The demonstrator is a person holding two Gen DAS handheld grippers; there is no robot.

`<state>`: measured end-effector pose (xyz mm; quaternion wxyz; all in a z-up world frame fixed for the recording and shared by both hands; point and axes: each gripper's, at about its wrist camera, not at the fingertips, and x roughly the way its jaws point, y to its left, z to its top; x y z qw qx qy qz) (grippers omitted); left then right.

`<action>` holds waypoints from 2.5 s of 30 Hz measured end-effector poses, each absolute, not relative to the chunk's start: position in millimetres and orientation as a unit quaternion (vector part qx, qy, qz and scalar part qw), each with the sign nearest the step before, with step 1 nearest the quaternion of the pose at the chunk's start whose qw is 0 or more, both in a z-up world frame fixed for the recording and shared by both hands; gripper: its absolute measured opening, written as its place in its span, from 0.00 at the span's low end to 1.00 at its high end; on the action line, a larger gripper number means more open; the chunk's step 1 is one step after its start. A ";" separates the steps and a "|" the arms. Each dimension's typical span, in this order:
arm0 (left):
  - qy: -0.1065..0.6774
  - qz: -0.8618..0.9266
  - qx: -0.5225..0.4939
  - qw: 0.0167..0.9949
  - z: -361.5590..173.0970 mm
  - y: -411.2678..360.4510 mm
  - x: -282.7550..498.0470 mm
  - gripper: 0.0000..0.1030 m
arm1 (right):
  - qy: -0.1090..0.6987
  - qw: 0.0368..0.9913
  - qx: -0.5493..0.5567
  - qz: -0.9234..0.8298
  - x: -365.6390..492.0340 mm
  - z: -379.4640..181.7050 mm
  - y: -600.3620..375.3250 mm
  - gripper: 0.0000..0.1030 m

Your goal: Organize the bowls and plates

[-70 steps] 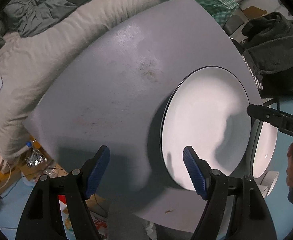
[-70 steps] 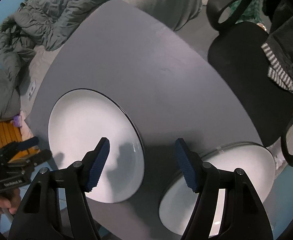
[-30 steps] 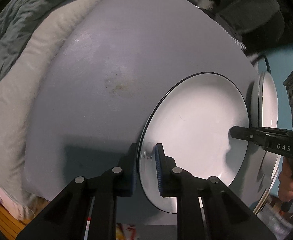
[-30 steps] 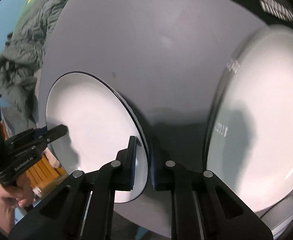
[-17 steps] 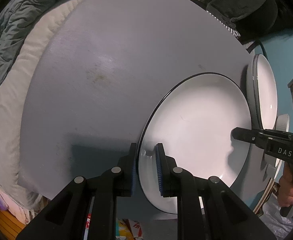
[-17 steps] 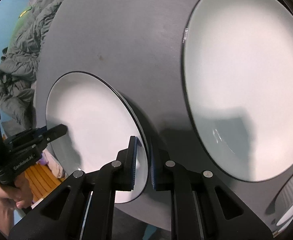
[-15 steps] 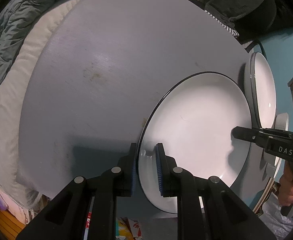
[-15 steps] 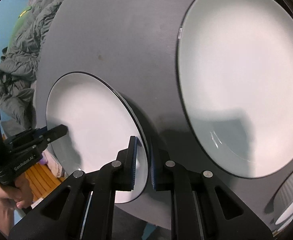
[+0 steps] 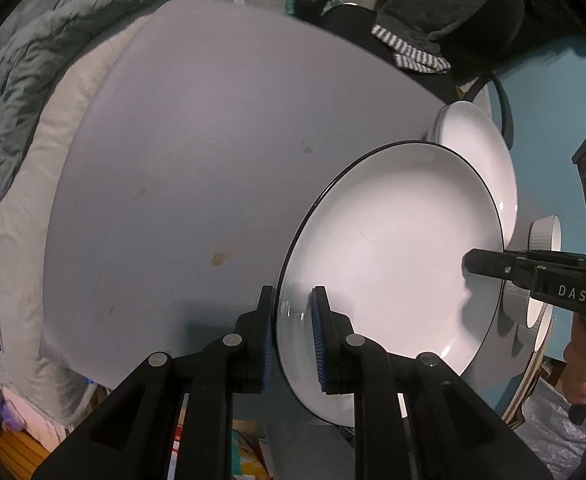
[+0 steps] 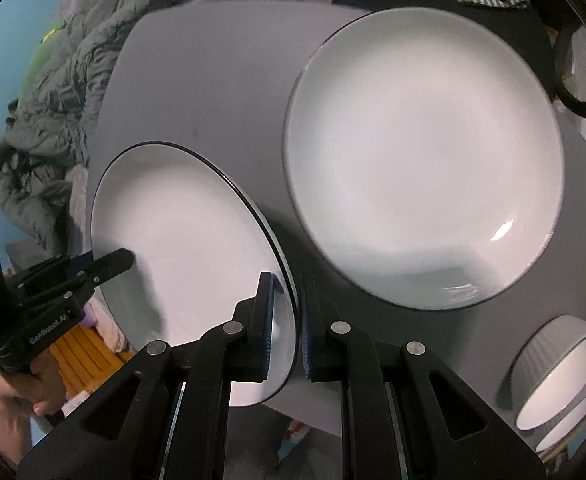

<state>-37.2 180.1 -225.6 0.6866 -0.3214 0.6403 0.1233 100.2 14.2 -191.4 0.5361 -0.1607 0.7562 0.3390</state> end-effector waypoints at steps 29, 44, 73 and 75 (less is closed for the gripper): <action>0.677 0.076 -0.242 0.691 -232.9 123.8 119.4 0.16 | 0.771 0.554 -0.111 0.293 220.2 -205.2 -54.9 0.14; 0.687 0.071 -0.227 0.686 -238.3 115.8 126.8 0.18 | 0.783 0.542 -0.118 0.281 229.4 -214.1 -53.8 0.15; 0.665 0.083 -0.221 0.709 -202.2 117.5 104.5 0.56 | 0.819 0.528 -0.090 0.206 227.1 -199.7 -57.1 0.62; 0.662 0.084 -0.222 0.711 -199.4 117.2 100.6 0.58 | 0.812 0.537 -0.101 0.207 225.0 -197.7 -56.4 0.62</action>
